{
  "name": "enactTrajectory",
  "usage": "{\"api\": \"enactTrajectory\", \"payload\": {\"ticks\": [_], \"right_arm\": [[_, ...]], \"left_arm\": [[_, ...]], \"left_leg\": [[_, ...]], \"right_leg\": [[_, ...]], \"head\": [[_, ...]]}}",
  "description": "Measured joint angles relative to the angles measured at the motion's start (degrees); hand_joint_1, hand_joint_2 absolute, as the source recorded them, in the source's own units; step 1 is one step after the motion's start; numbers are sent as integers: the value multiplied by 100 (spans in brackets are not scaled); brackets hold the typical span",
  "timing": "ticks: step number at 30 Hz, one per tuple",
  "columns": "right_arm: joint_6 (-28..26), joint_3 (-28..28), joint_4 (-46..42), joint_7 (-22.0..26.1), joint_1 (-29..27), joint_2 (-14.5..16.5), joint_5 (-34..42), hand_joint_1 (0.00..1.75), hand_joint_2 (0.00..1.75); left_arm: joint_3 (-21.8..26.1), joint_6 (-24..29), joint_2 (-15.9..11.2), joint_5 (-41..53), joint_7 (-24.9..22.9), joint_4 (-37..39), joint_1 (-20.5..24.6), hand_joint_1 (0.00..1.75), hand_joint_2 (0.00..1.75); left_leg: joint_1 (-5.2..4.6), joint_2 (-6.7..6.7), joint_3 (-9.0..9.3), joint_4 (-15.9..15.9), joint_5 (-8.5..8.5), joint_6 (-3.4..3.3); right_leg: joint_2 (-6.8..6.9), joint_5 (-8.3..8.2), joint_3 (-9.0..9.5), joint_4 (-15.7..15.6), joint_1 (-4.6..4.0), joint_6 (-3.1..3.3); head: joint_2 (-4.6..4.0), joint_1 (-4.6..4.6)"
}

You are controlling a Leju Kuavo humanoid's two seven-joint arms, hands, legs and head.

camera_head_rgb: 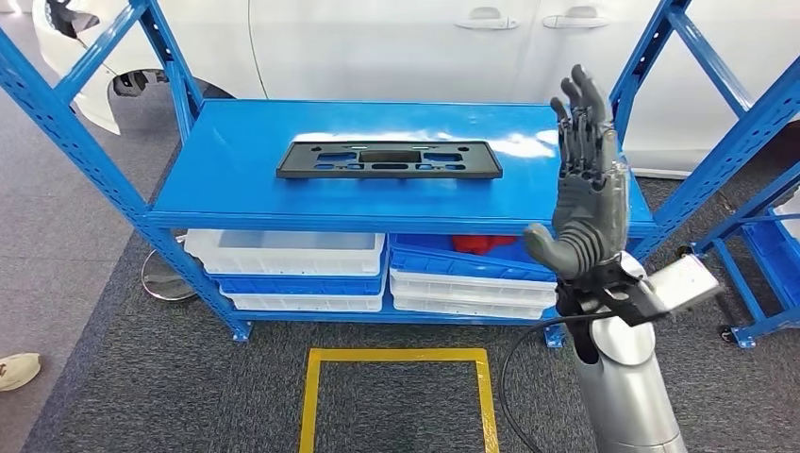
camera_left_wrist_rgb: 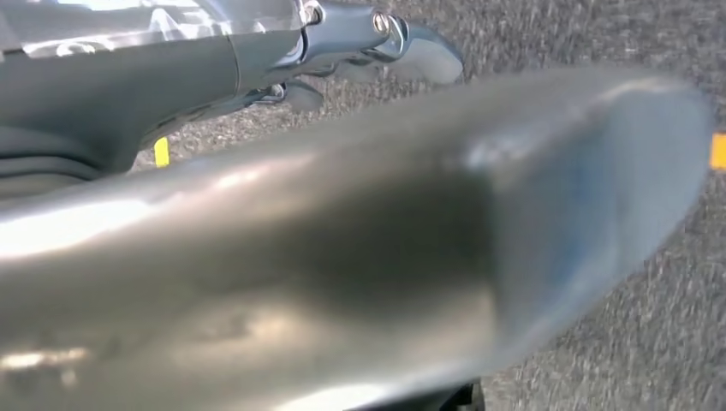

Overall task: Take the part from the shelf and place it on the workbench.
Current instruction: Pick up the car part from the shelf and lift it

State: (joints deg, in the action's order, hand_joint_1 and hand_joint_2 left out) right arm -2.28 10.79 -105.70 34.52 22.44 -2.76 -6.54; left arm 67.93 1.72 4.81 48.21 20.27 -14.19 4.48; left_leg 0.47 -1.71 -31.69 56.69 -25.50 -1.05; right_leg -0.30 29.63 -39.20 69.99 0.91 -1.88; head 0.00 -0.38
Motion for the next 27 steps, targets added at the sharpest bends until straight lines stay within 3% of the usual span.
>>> {"api": "enactTrajectory", "payload": {"ticks": [2, 3, 8, 10, 12, 13, 14, 15, 17, 19, 22, 24, 27], "right_arm": [[-39, 119, -286, 102, 50, -55, 92, 0, 0], [-57, 179, -419, 155, 71, -72, 146, 0, 0], [-41, 355, -920, 346, 160, -124, 377, 0, 0], [20, 391, -1026, 351, 195, -127, 461, 0, 0], [87, 411, -1074, 350, 203, -130, 530, 0, 0], [122, 415, -1082, 347, 202, -132, 560, 0, 0], [163, 419, -1084, 338, 202, -135, 581, 0, 0], [215, 424, -1086, 315, 204, -140, 595, 0, 0], [363, 445, -1084, 221, 222, -158, 602, 0, 0], [533, 481, -1064, 93, 263, -185, 592, 0, 0], [764, 534, -983, -61, 321, -228, 625, 0, 0], [901, 544, -905, -140, 374, -263, 682, 0, 0], [1085, 572, -702, -332, 425, -298, 711, 0, 0]], "left_arm": [[61, 8, 23, 75, 15, 17, 17, 0, 0], [90, 14, 30, 116, 21, 22, 25, 0, 0], [198, 40, 50, 262, 51, 41, 44, 0, 0], [210, 39, 56, 281, 59, 52, 49, 0, 0], [219, 37, 62, 289, 60, 61, 44, 0, 0], [221, 36, 64, 292, 60, 63, 39, 0, 0], [224, 36, 65, 296, 60, 64, 36, 0, 0], [227, 36, 66, 298, 61, 65, 36, 0, 0], [233, 36, 66, 302, 69, 66, 45, 0, 0], [237, 36, 67, 301, 93, 66, 59, 0, 0], [244, 34, 78, 295, 121, 69, 66, 0, 0], [248, 34, 92, 291, 134, 71, 68, 0, 0], [257, 35, 101, 291, 149, 72, 66, 0, 0]], "left_leg": [[-9, -5, -8, 67, -45, 43], [-19, -4, -17, 96, -64, 71], [-15, 26, -67, 220, -172, 234], [6, 86, -299, 750, -489, 293], [19, 109, -673, 1551, -848, 327], [21, 109, -799, 1807, -906, 334], [22, 110, -815, 1833, -836, 331], [22, 113, -720, 1618, -656, 318], [15, 148, -329, 774, -224, 264], [-3, 192, -90, 214, -60, 205], [-12, 199, -69, 101, -53, 106], [6, 184, -44, 32, -5, 28], [-4, 149, -42, 3, 16, -20]], "right_leg": [[66, -321, 382, -779, 0, 21], [84, -395, 501, -1028, -6, 52], [47, -433, 544, -1178, -15, 229], [17, -449, 548, -1199, 1, 272], [-39, -451, 536, -1196, -5, 287], [-64, -451, 534, -1193, -8, 288], [-91, -450, 538, -1191, -9, 288], [-116, -449, 548, -1189, -9, 285], [-161, -440, 572, -1185, -16, 267], [-193, -440, 562, -1177, -30, 214], [-202, -447, 540, -1184, -22, 105], [-139, -304, 448, -982, -20, 49], [-44, 199, -49, 51, -17, 9]], "head": [[0, -1], [0, -3], [0, -12], [0, -26], [0, -31], [0, -31], [0, -32], [0, -33], [0, -34], [0, -29], [1, -29], [0, -13], [0, 8]]}}
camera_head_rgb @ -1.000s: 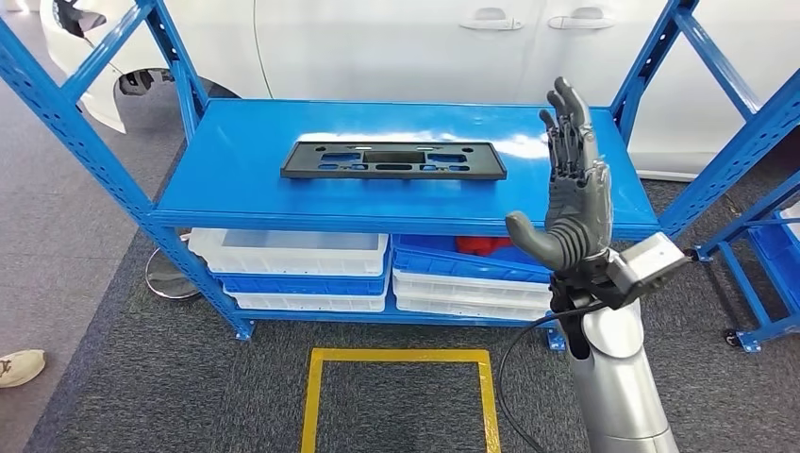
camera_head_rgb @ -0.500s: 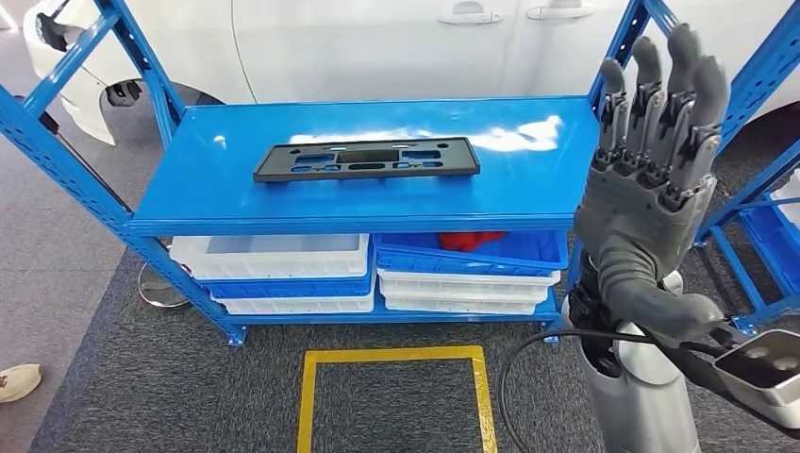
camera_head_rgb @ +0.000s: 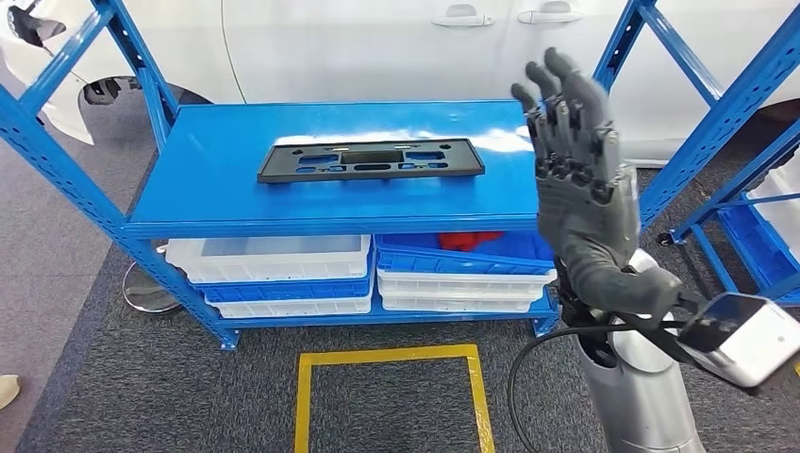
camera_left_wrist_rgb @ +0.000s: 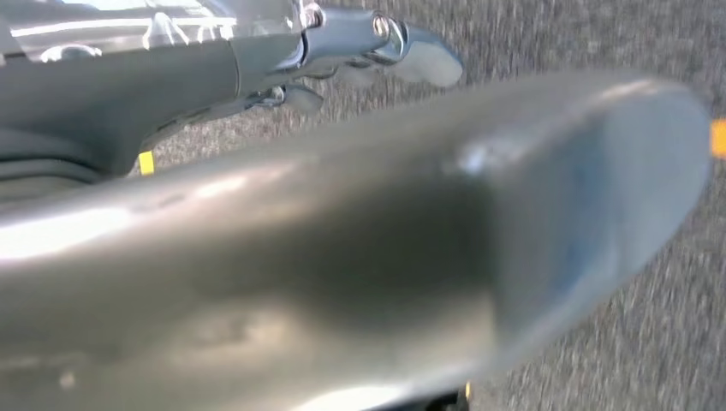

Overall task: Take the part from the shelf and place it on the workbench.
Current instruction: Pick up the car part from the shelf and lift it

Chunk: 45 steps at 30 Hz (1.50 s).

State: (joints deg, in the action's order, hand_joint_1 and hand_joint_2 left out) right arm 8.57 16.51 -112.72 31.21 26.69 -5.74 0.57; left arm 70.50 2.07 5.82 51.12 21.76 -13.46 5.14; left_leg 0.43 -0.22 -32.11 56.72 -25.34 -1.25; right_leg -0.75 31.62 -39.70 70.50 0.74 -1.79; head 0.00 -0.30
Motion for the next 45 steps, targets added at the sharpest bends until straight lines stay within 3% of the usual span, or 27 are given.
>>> {"api": "enactTrajectory", "payload": {"ticks": [1, 2, 3, 6, 8, 11, 13, 15, 16, 17, 18, 20, 22, 26, 28, 30, 31, 32, 33, 34, 35, 37, 38, 42, 45], "right_arm": [[47, 19, 101, -64, 0, -8, -12, 0, 0], [80, 42, 206, -112, 0, -15, -37, 0, 0], [102, 71, 313, -147, 2, -20, -76, 0, 0], [139, 163, 584, -190, 11, -22, -189, 0, 0], [158, 223, 713, -210, 17, -22, -225, 0, 0], [189, 310, 930, -378, 50, -23, -313, 0, 0], [238, 405, 1154, -570, 99, -15, -371, 0, 0], [314, 526, 1462, -719, 131, -3, -335, 0, 0], [350, 577, 1631, -764, 129, 4, -290, 0, 0], [380, 621, 1788, -799, 124, 9, -231, 0, 0], [411, 660, 1927, -833, 119, 17, -175, 0, 0], [462, 717, 2123, -890, 115, 39, -94, 0, 0], [437, 782, 2257, -912, 115, 72, -139, 0, 0], [-25, 1076, 2407, -870, 74, 100, -978, 0, 175], [-423, 1264, 2442, -830, 52, 103, -1588, 0, 175], [-889, 1457, 2495, -805, 19, 104, -2227, 0, 175], [-1125, 1561, 2542, -800, 1, 104, -2549, 0, 175], [-1345, 1658, 2598, -797, -13, 104, -2842, 0, 175], [-1583, 1764, 2667, -791, -19, 108, -3144, 0, 175], [-1817, 1867, 2742, -781, -13, 113, -3401, 0, 175], [-2044, 1972, 2823, -770, 2, 123, -3620, 0, 175], [-2452, 2181, 3011, -761, 59, 149, -3961, 0, 175], [-2622, 2283, 3117, -771, 88, 166, -4101, 0, 175], [-3306, 2676, 3597, -906, 238, 300, -4759, 0, 175], [-3625, 2905, 3913, -1054, 387, 466, -5082, 0, 175]], "left_arm": [[5, 1, 4, 0, 1, 0, -2, 0, 0], [10, 1, 9, 0, 1, 1, -3, 0, 0], [14, 1, 17, 0, 4, 1, -2, 0, 0], [20, 1, 52, 0, 27, 4, 1, 0, 0], [25, 1, 66, 0, 42, 5, 2, 0, 0], [33, 0, 77, 0, 68, 7, 0, 0, 0], [38, -3, 81, 2, 88, 7, 1, 0, 0], [42, -15, 89, 16, 109, 8, -3, 0, 0], [43, -22, 93, 28, 118, 10, -10, 0, 0], [44, -26, 98, 38, 125, 14, -17, 0, 0], [45, -27, 103, 44, 130, 18, -25, 0, 0], [49, -27, 105, 46, 136, 22, -31, 0, 0], [57, -25, 107, 46, 138, 22, -28, 0, 0], [71, -17, 121, 46, 137, 23, -34, 0, 0], [72, -17, 133, 47, 137, 24, -26, 0, 0], [73, -22, 137, 52, 137, 24, -18, 0, 0], [73, -26, 137, 58, 137, 24, -18, 0, 0], [73, -31, 137, 63, 137, 24, -19, 0, 0], [73, -37, 137, 72, 137, 24, -19, 0, 0], [73, -41, 138, 81, 137, 24, -19, 0, 0], [73, -45, 138, 90, 137, 24, -17, 0, 0], [72, -50, 140, 104, 137, 27, -9, 0, 0], [71, -51, 141, 107, 137, 29, -5, 0, 0], [72, -29, 140, 128, 139, 31, 7, 0, 0], [71, -21, 139, 152, 139, 31, 11, 0, 0]], "left_leg": [[-6, -9, -2, 4, -3, -3], [-10, -15, -1, 12, -8, -3], [-13, -18, 3, 22, -16, 0], [-31, -17, 9, 71, -61, 38], [-51, -20, -8, 92, -81, 88], [-45, -24, -14, 128, -131, 184], [-28, -16, -181, 515, -361, 253], [-8, -11, -561, 1279, -694, 308], [-1, -12, -742, 1600, -786, 322], [3, -12, -839, 1739, -771, 328], [7, -12, -826, 1647, -647, 324], [10, -1, -500, 879, -207, 284], [-13, 22, -185, 204, 43, 218], [-23, 29, -103, 35, 58, 93], [3, 15, -66, -22, 79, 24], [-5, 6, -58, -29, 71, -17], [-12, 4, -58, -24, 63, -25], [-17, 2, -56, -17, 53, -27], [-20, 3, -48, -8, 41, -23], [-23, 4, -33, 3, 22, -14], [-26, 5, -15, 13, -1, -1], [-50, 4, 0, 40, -49, 46], [-58, 1, 0, 48, -68, 74], [-44, -12, -5, 136, -158, 208], [-22, -1, -311, 790, -478, 291]], "right_leg": [[9, 71, -139, 278, 2, -7], [14, 32, -184, 360, 2, -8], [20, -116, -106, 190, 1, 0], [72, -609, 441, -941, -16, 73], [86, -647, 553, -1215, -41, 131], [67, -669, 569, -1259, -32, 216], [66, -683, 599, -1297, -6, 268], [62, -679, 601, -1299, -7, 293], [59, -678, 601, -1298, -9, 294], [55, -675, 602, -1297, -10, 294], [49, -670, 609, -1295, -10, 288], [36, -653, 640, -1294, -10, 266], [25, -634, 659, -1290, -25, 220], [20, -604, 657, -1280, -28, 92], [31, -400, 510, -945, -25, 50], [39, -41, 130, -180, -8, 28], [40, 81, -67, 184, -3, 19], [41, 97, -183, 375, 0, 14], [43, -2, -188, 339, 2, 17], [45, -201, -68, 56, 1, 31], [55, -429, 132, -372, -2, 55], [82, -684, 466, -1085, -28, 113], [90, -700, 531, -1233, -41, 140], [65, -668, 591, -1312, -36, 252], [64, -644, 658, -1341, -18, 317]], "head": [[0, 0], [0, 1], [0, 2], [1, 0], [1, -5], [1, -7], [1, -26], [0, -41], [0, -40], [0, -40], [0, -40], [0, -40], [0, -37], [1, -34], [1, -20], [0, -9], [0, -9], [0, -9], [1, -8], [1, -7], [1, -7], [1, -9], [1, -11], [1, -19], [0, -32]]}}
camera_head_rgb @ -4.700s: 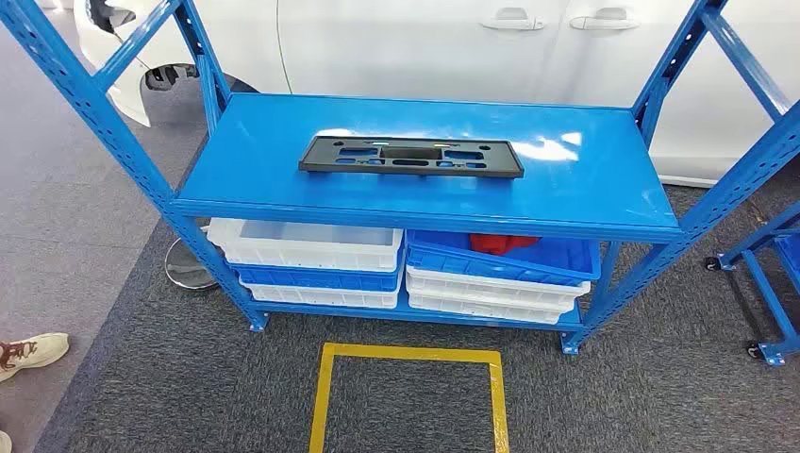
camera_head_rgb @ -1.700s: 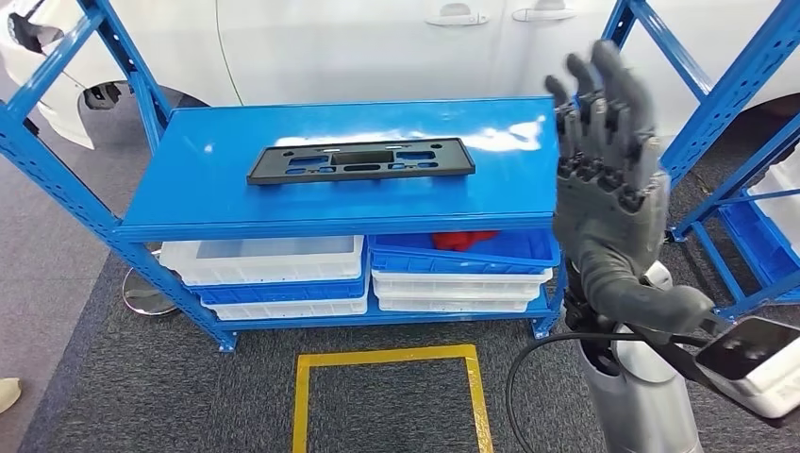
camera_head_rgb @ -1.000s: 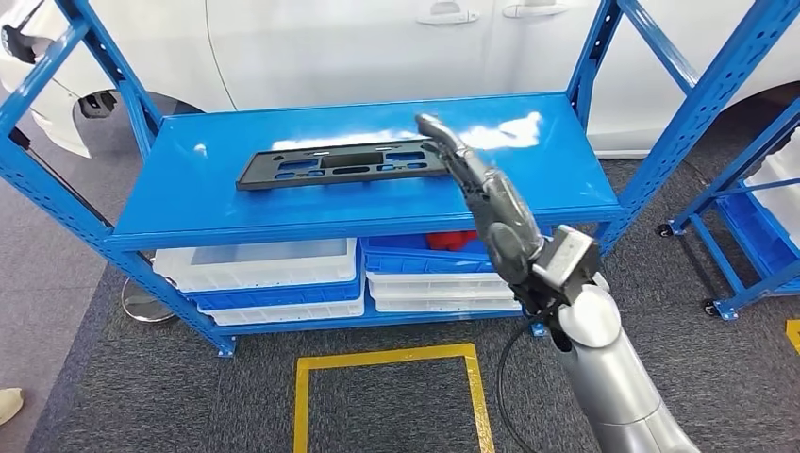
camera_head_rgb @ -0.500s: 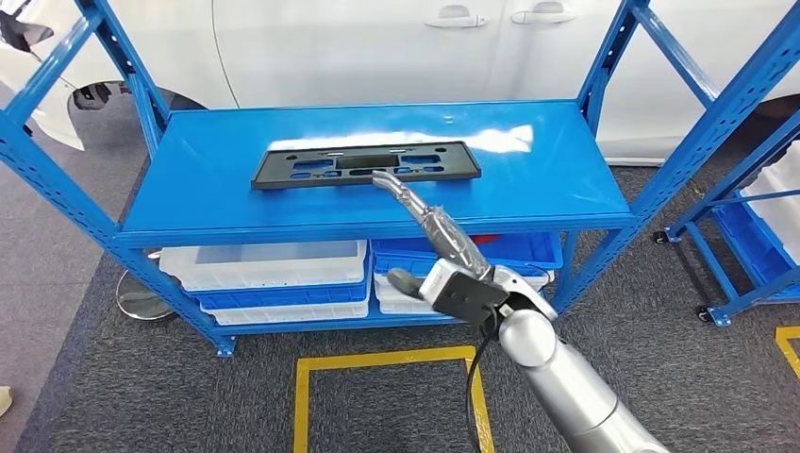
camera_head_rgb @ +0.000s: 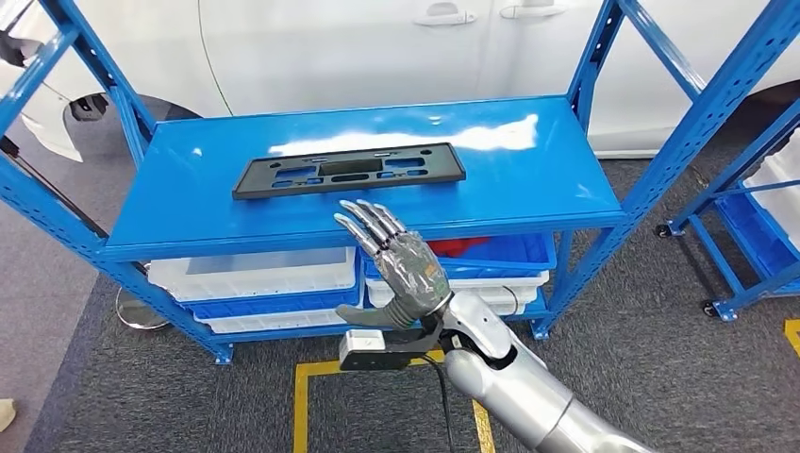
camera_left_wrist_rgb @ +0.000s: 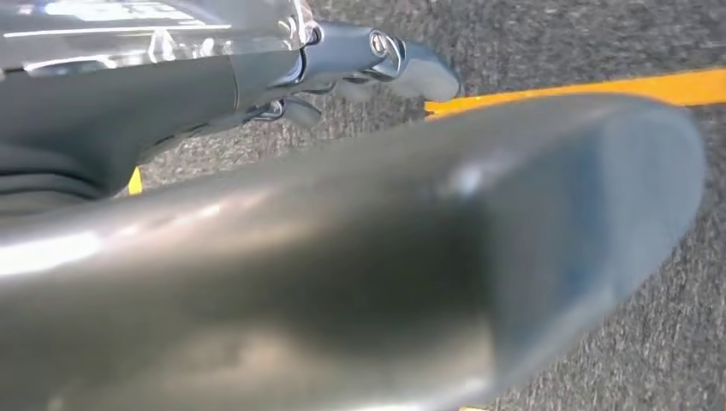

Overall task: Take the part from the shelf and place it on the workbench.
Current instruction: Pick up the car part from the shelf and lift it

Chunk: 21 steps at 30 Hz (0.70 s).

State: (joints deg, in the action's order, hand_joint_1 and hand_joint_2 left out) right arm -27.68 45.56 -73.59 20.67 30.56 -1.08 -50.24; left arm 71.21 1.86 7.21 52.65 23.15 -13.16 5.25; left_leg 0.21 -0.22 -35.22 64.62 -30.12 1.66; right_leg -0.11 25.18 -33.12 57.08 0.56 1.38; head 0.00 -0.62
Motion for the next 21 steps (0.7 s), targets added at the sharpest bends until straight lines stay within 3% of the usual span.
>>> {"api": "enactTrajectory", "payload": {"ticks": [2, 3, 4, 5, 7, 8, 9, 13, 15, 17, 18, 19, 20, 21], "right_arm": [[-94, 142, 196, -91, 66, 96, -126, 0, 175], [-139, 220, 309, -137, 92, 145, -200, 0, 175], [-188, 290, 419, -182, 116, 190, -272, 0, 175], [-235, 349, 519, -221, 140, 232, -336, 0, 175], [-323, 446, 696, -290, 201, 315, -447, 0, 175], [-351, 488, 776, -319, 237, 352, -489, 0, 175], [-371, 527, 855, -345, 268, 389, -527, 0, 175], [-395, 629, 1086, -409, 361, 519, -597, 0, 175], [-401, 656, 1164, -422, 422, 558, -599, 0, 175], [-392, 680, 1262, -432, 456, 572, -598, 0, 175], [-380, 693, 1320, -442, 459, 576, -597, 0, 175], [-363, 706, 1378, -453, 462, 585, -595, 0, 175], [-347, 716, 1427, -463, 472, 597, -592, 0, 175], [-334, 726, 1478, -479, 491, 621, -585, 0, 175]], "left_arm": [[0, 0, 2, 13, 0, 1, -7, 0, 0], [0, 0, 3, 18, 2, 1, -14, 0, 0], [-1, 0, 3, 25, 8, 2, -23, 0, 0], [-1, 0, 3, 31, 15, 2, -30, 0, 0], [-2, 0, 2, 53, 29, 2, -38, 0, 0], [-3, 0, 2, 67, 33, 2, -38, 0, 0], [-4, -1, 2, 80, 34, 2, -38, 0, 0], [-10, -3, 1, 106, 32, 2, -54, 0, 0], [-15, -4, 2, 113, 33, 2, -48, 0, 0], [-16, -5, 2, 123, 29, 2, -41, 0, 0], [-17, -5, 2, 128, 25, 2, -44, 0, 0], [-17, -5, 2, 133, 19, 2, -51, 0, 0], [-17, -4, 2, 133, 10, 2, -57, 0, 0], [-17, -3, 3, 133, 3, 3, -61, 0, 0]], "left_leg": [[17, 0, -384, 676, -243, 35], [27, -1, -551, 920, -272, 48], [35, -1, -620, 953, -180, 55], [44, -1, -575, 756, 20, 55], [49, 3, -241, -67, 517, 30], [40, 7, -93, -413, 650, 3], [28, 12, -1, -629, 702, -30], [26, 15, 79, -736, 611, -180], [48, 12, 159, -777, 578, -252], [33, 13, 215, -776, 520, -295], [25, 17, 247, -772, 488, -303], [16, 21, 286, -767, 454, -304], [6, 26, 335, -763, 417, -302], [-5, 29, 393, -760, 376, -298]], "right_leg": [[-3, 34, 33, 2, -6, 13], [-6, 59, 59, 3, -8, 13], [-11, 87, 94, 5, -9, 7], [-18, 119, 138, 6, -8, -1], [-29, 194, 232, 6, -8, -32], [-34, 224, 256, 10, -15, -55], [-39, 247, 264, 10, -21, -82], [-39, 337, 284, 33, -23, -207], [-27, 542, 93, 468, -19, -251], [-21, 824, -403, 1308, -14, -266], [-20, 878, -637, 1637, -14, -266], [-20, 812, -775, 1760, -16, -259], [-20, 624, -789, 1637, -19, -240], [-19, 350, -695, 1301, -25, -210]], "head": [[0, 2], [1, 2], [1, 2], [1, 1], [0, 4], [1, 3], [1, 7], [2, 19], [2, 33], [2, 47], [1, 48], [1, 51], [2, 53], [2, 53]]}}
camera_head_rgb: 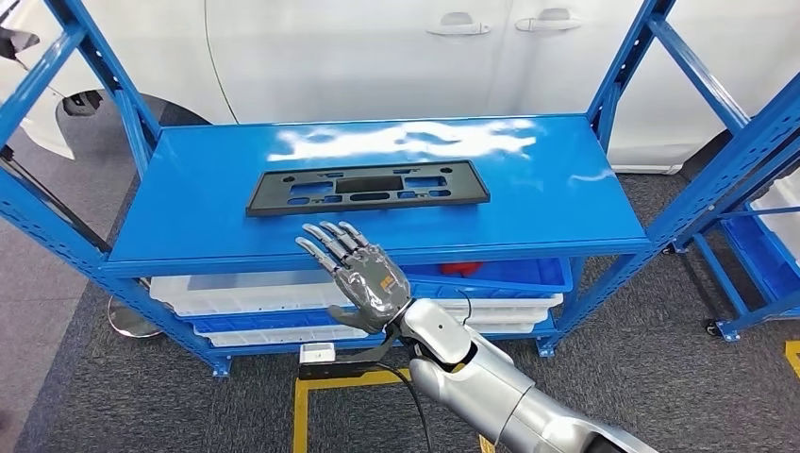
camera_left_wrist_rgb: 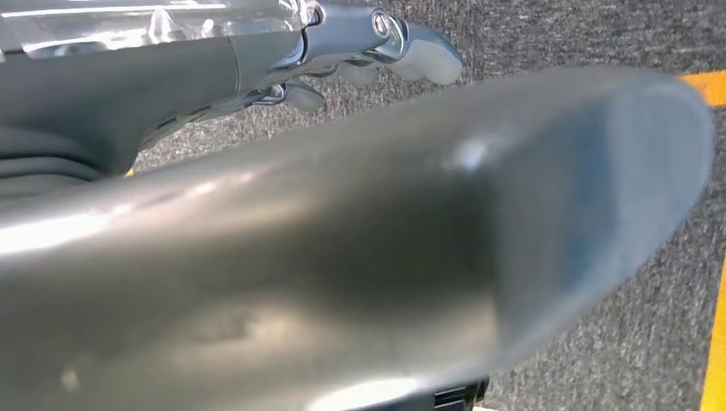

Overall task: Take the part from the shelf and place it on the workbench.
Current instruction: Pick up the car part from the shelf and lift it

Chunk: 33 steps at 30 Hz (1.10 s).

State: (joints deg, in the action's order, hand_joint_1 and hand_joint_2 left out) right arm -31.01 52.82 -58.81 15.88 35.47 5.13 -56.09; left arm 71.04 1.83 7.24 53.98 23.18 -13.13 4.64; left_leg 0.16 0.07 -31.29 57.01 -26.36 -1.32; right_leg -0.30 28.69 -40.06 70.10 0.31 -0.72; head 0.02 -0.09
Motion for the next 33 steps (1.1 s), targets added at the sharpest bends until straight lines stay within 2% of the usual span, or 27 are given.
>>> {"api": "enactTrajectory", "payload": {"ticks": [1, 2, 3, 5, 8, 9, 10, 12, 13, 14, 15, 17, 18, 19, 22, 24, 25, 27, 28, 29, 30, 32, 33], "right_arm": [[10, 7, 45, -16, 25, 25, 10, 0, 175], [14, 13, 94, -37, 56, 46, 22, 0, 175], [16, 18, 149, -58, 91, 72, 36, 0, 175], [10, 20, 249, -86, 149, 99, 65, 0, 175], [0, 14, 354, -98, 207, 134, 102, 0, 175], [-2, 12, 383, -98, 228, 156, 109, 0, 175], [-3, 10, 411, -97, 244, 180, 116, 0, 175], [-2, 9, 470, -96, 257, 209, 124, 0, 175], [-1, 9, 500, -96, 250, 214, 126, 0, 175], [-1, 9, 530, -96, 244, 217, 127, 0, 175], [0, 9, 556, -96, 241, 222, 128, 0, 175], [0, 9, 592, -96, 246, 244, 129, 0, 175], [0, 9, 606, -96, 252, 254, 129, 0, 175], [0, 9, 618, -96, 258, 263, 129, 0, 175], [-1, 8, 645, -95, 272, 285, 129, 0, 175], [-3, 4, 658, -85, 288, 302, 131, 0, 175], [-5, 3, 670, -75, 295, 310, 135, 0, 175], [-7, 3, 709, -55, 299, 321, 147, 0, 175], [-7, 3, 733, -48, 296, 324, 155, 0, 175], [-8, 3, 759, -44, 293, 329, 159, 0, 175], [-9, 3, 782, -45, 294, 338, 164, 0, 175], [-21, 3, 818, -52, 302, 369, 169, 0, 175], [-38, 3, 836, -55, 310, 392, 167, 0, 175]], "left_arm": [[0, 1, 3, 0, -8, 1, 0, 0, 0], [0, 2, 7, 0, -14, 4, 6, 0, 0], [0, 3, 10, 1, -22, 6, 14, 0, 0], [0, 3, 13, 3, -32, 10, 29, 0, 0], [-1, 3, 4, 5, -33, 10, 43, 0, 0], [-2, 3, 1, 5, -30, 10, 47, 0, 0], [-2, 3, -3, 5, -27, 10, 47, 0, 0], [-2, 3, -3, 5, -25, 10, 40, 0, 0], [-2, 3, -3, 5, -25, 10, 30, 0, 0], [-2, 3, -5, 5, -25, 10, 20, 0, 0], [-2, 3, -8, 5, -25, 10, 12, 0, 0], [-2, 3, -16, 5, -25, 10, 5, 0, 0], [-3, 3, -19, 5, -23, 11, 6, 0, 0], [-3, 2, -21, 5, -22, 11, 11, 0, 0], [-3, -11, -21, 5, -54, 13, 13, 0, 0], [-2, -14, -22, 5, -119, 13, 6, 0, 0], [-2, -6, -22, 5, -162, 13, 8, 0, 0], [-2, 15, -22, 9, -248, 13, 9, 0, 0], [-2, 25, -22, 13, -288, 13, 4, 0, 0], [-2, 43, -23, 21, -336, 13, -4, 0, 0], [-2, 75, -24, 37, -400, 13, -13, 0, 0], [-2, 164, -26, 79, -560, 13, -31, 0, 0], [-2, 215, -26, 103, -657, 13, -33, 0, 0]], "left_leg": [[-10, 1, 62, 1, -44, 8], [-22, 1, 107, -1, -82, 22], [-27, 2, 130, -1, -112, 47], [-17, -2, 135, -12, -151, 113], [-9, -15, 150, 40, -235, 212], [-6, -14, 72, 222, -323, 246], [10, -13, -85, 530, -452, 282], [41, -12, -563, 1340, -716, 345], [55, -12, -765, 1611, -736, 367], [65, -13, -876, 1679, -638, 383], [73, -13, -865, 1493, -413, 390], [84, -13, -607, 714, 131, 378], [77, -11, -464, 355, 287, 350], [66, -8, -380, 147, 341, 308], [50, -1, -333, 38, 265, 167], [69, -1, -291, 8, 245, 98], [76, -3, -267, -3, 234, 66], [64, -5, -240, -1, 196, 23], [57, -4, -222, 0, 176, 13], [52, -1, -196, 2, 152, 10], [46, 6, -158, 3, 126, 13], [35, 16, -64, 4, 63, 30], [19, 21, -30, 14, 26, 52]], "right_leg": [[3, -265, 157, -430, -10, 40], [13, -449, 302, -795, -30, 77], [20, -540, 412, -1063, -48, 106], [25, -512, 473, -1212, -86, 143], [3, -478, 557, -1314, -51, 195], [1, -471, 604, -1350, -28, 211], [2, -455, 649, -1374, -14, 228], [1, -404, 710, -1379, -11, 247], [-2, -372, 745, -1377, -11, 247], [-8, -338, 785, -1373, -9, 241], [-15, -299, 836, -1368, -5, 230], [-27, -209, 939, -1354, -3, 194], [-34, -167, 970, -1342, -11, 167], [-38, -137, 981, -1335, -19, 138], [-41, -84, 987, -1335, -27, 49], [-31, 42, 911, -1129, -18, -11], [-26, 176, 764, -840, -13, -35], [-20, 472, 280, -7, -3, -63], [-18, 537, 51, 329, 0, -68], [-16, 484, -85, 467, 3, -65], [-15, 312, -105, 367, 3, -52], [-7, -221, 149, -383, -9, 10], [2, -407, 304, -786, -25, 48]], "head": [[0, 0], [-1, -12], [-1, -21], [-1, -41], [-1, -41], [-1, -50], [-1, -61], [-1, -74], [-1, -75], [-1, -73], [-1, -75], [-1, -73], [-1, -77], [-1, -78], [0, -83], [0, -73], [0, -69], [0, -61], [0, -61], [1, -61], [0, -61], [-1, -59], [-1, -61]]}}
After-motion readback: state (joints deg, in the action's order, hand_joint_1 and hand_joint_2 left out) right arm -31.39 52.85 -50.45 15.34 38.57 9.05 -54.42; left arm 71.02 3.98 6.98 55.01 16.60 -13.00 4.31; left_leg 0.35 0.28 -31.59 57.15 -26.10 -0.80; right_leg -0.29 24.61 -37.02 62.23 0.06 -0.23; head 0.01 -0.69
